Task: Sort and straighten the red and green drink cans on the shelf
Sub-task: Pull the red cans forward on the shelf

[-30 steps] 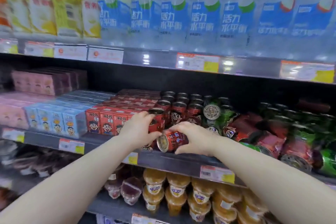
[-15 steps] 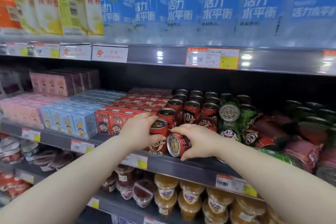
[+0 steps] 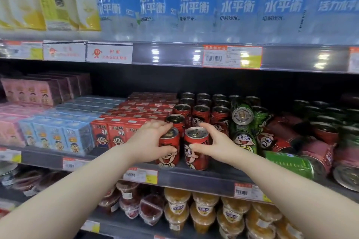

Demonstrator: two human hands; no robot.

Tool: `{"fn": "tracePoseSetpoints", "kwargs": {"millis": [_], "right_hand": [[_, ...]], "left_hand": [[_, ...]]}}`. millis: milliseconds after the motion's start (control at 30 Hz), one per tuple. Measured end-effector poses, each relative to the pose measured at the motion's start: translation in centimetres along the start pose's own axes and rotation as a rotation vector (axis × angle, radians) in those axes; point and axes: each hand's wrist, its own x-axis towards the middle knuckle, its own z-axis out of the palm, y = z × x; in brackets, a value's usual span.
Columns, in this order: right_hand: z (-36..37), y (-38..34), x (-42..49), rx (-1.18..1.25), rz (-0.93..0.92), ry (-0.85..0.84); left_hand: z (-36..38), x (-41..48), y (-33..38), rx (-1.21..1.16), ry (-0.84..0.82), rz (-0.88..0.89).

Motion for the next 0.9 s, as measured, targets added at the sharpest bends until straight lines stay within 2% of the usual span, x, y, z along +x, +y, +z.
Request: {"fn": "tracePoseSetpoints", "kwargs": {"millis": [100,233,367,433,567,733,900], "right_hand": [[-0.2,-0.1,0.0,-0.065,0.039,-0.009],[-1.4,-0.4,0.4,-0.171,0.063,-0.143],[-1.2,-1.0,0.6,-0.291,0.042,-0.078],[-0.8,-1.3,1.0,-0.247,0.042,-0.081],[-0.7,-1.7,1.3,-0.183,0.06,-0.24],[0.1,-1.4,1.4,-0.253,0.015,-0.165],[-1.7,-2.0,0.9,-0.279,-0.018,-0.225]], "left_hand": [[0.1,0.0,-0.3,-0.02,0.003,0.019],[0.2,-0.1,-0.6,-0.054,0.006,0.051],[0.2,0.1,-0.9,-0.063,-0.004,0.071],[0.2,0.3,-1.1,-0.053,-0.021,0.081],[0.2,0.6,-1.3,-0.054,-0.051,0.091],[0.2,0.6,-0.6,-0.082,0.005,0.097],[0.0,1.5,1.5,-0.118,0.052,0.163]]}}
